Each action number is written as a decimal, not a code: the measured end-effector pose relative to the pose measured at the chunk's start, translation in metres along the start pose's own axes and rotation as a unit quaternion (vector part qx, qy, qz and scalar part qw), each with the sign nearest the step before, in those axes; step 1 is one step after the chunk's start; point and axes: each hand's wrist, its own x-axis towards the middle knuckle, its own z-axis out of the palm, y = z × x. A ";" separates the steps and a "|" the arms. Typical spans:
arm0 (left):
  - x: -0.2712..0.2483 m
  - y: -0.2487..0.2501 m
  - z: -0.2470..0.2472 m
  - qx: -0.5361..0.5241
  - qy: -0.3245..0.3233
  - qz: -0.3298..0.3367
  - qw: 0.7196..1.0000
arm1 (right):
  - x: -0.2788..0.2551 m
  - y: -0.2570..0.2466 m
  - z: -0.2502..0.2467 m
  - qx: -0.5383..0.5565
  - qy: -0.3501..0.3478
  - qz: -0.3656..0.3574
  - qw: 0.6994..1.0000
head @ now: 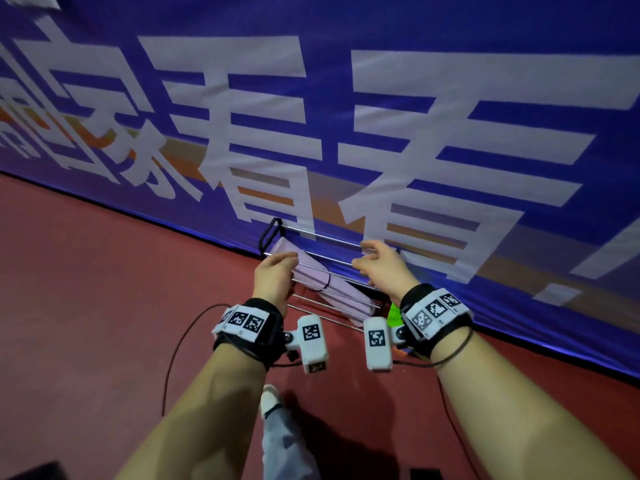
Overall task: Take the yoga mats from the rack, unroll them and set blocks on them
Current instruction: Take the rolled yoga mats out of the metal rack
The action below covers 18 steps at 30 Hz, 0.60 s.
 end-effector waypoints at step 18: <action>0.364 -0.022 -0.003 0.179 -0.054 -0.090 0.978 | 0.256 -0.002 0.107 0.001 0.065 0.158 0.985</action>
